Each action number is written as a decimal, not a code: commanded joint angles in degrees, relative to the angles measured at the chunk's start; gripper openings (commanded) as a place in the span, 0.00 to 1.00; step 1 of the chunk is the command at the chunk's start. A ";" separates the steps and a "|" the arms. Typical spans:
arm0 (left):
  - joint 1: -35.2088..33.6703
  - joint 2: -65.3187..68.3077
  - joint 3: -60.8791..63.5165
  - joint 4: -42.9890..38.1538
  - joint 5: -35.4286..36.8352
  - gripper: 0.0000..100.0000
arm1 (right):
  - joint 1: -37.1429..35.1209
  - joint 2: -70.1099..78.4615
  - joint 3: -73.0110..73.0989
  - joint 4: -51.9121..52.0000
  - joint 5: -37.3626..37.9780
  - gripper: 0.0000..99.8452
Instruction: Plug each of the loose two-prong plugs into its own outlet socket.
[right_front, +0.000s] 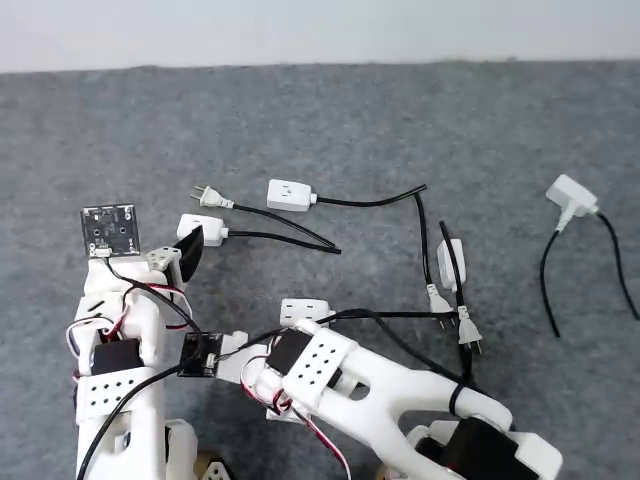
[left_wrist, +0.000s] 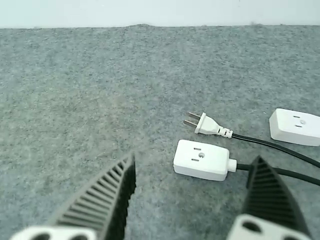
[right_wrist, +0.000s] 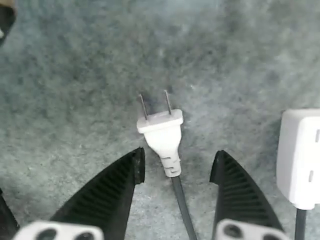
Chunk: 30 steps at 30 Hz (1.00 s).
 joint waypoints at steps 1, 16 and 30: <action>-0.18 -1.49 -1.63 -1.67 0.88 0.35 | -0.75 -0.40 -0.09 0.31 -0.88 0.21; 0.00 -1.49 -1.63 -1.67 0.62 0.35 | -0.48 -0.04 7.91 -10.68 -0.70 0.21; 0.18 -1.32 -1.63 -1.67 0.62 0.35 | -0.48 -0.04 8.00 -12.70 -0.44 0.06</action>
